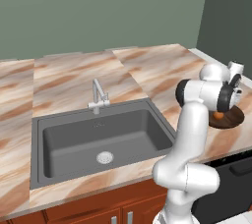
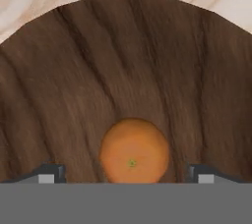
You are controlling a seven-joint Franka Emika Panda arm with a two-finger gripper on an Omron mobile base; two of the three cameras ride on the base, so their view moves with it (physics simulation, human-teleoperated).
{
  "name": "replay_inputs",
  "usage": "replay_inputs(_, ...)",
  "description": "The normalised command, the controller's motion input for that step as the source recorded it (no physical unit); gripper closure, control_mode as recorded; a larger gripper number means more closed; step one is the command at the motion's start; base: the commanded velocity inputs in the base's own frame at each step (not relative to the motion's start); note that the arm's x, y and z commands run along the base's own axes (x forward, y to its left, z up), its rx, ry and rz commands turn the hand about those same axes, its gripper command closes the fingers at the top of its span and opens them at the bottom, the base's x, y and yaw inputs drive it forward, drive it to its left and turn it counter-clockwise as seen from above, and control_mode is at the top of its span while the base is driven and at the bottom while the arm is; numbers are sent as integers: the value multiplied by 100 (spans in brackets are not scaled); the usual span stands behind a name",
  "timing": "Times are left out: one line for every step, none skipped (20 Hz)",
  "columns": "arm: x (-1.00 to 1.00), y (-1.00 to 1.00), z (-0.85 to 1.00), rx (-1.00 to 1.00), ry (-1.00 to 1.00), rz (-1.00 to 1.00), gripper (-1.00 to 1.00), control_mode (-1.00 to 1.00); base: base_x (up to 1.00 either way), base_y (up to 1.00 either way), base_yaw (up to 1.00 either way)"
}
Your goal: Pick the potatos from the cabinet and place them in one bowl. Pick the tangerine from the sink and place it in the other bowl.
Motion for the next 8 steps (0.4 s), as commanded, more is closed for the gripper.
replay_inputs(-9, 0, 51, 0, 0, 0, -100, -100, 0, 0, 0)
replay_inputs(-12, 13, 32, 0, 0, 0, -100, -100, 0, 0, 0)
replay_inputs(-14, 35, 17, 0, 0, 0, -100, -100, 0, 0, 0)
replay_inputs(-15, 59, 0, 0, -2, 0, -100, -100, 0, 0, 0)
replay_inputs(-15, 75, 0, 0, -7, 0, -100, -100, 0, 0, 0)
replay_inputs(-14, 84, 0, 0, -9, 0, -100, -100, 0, 0, 0)
replay_inputs(-11, 89, 0, 0, -9, 0, -100, -100, 0, 0, 0)
replay_inputs(-5, 96, 0, -1, -11, 0, -100, -100, 0, 0, 0)
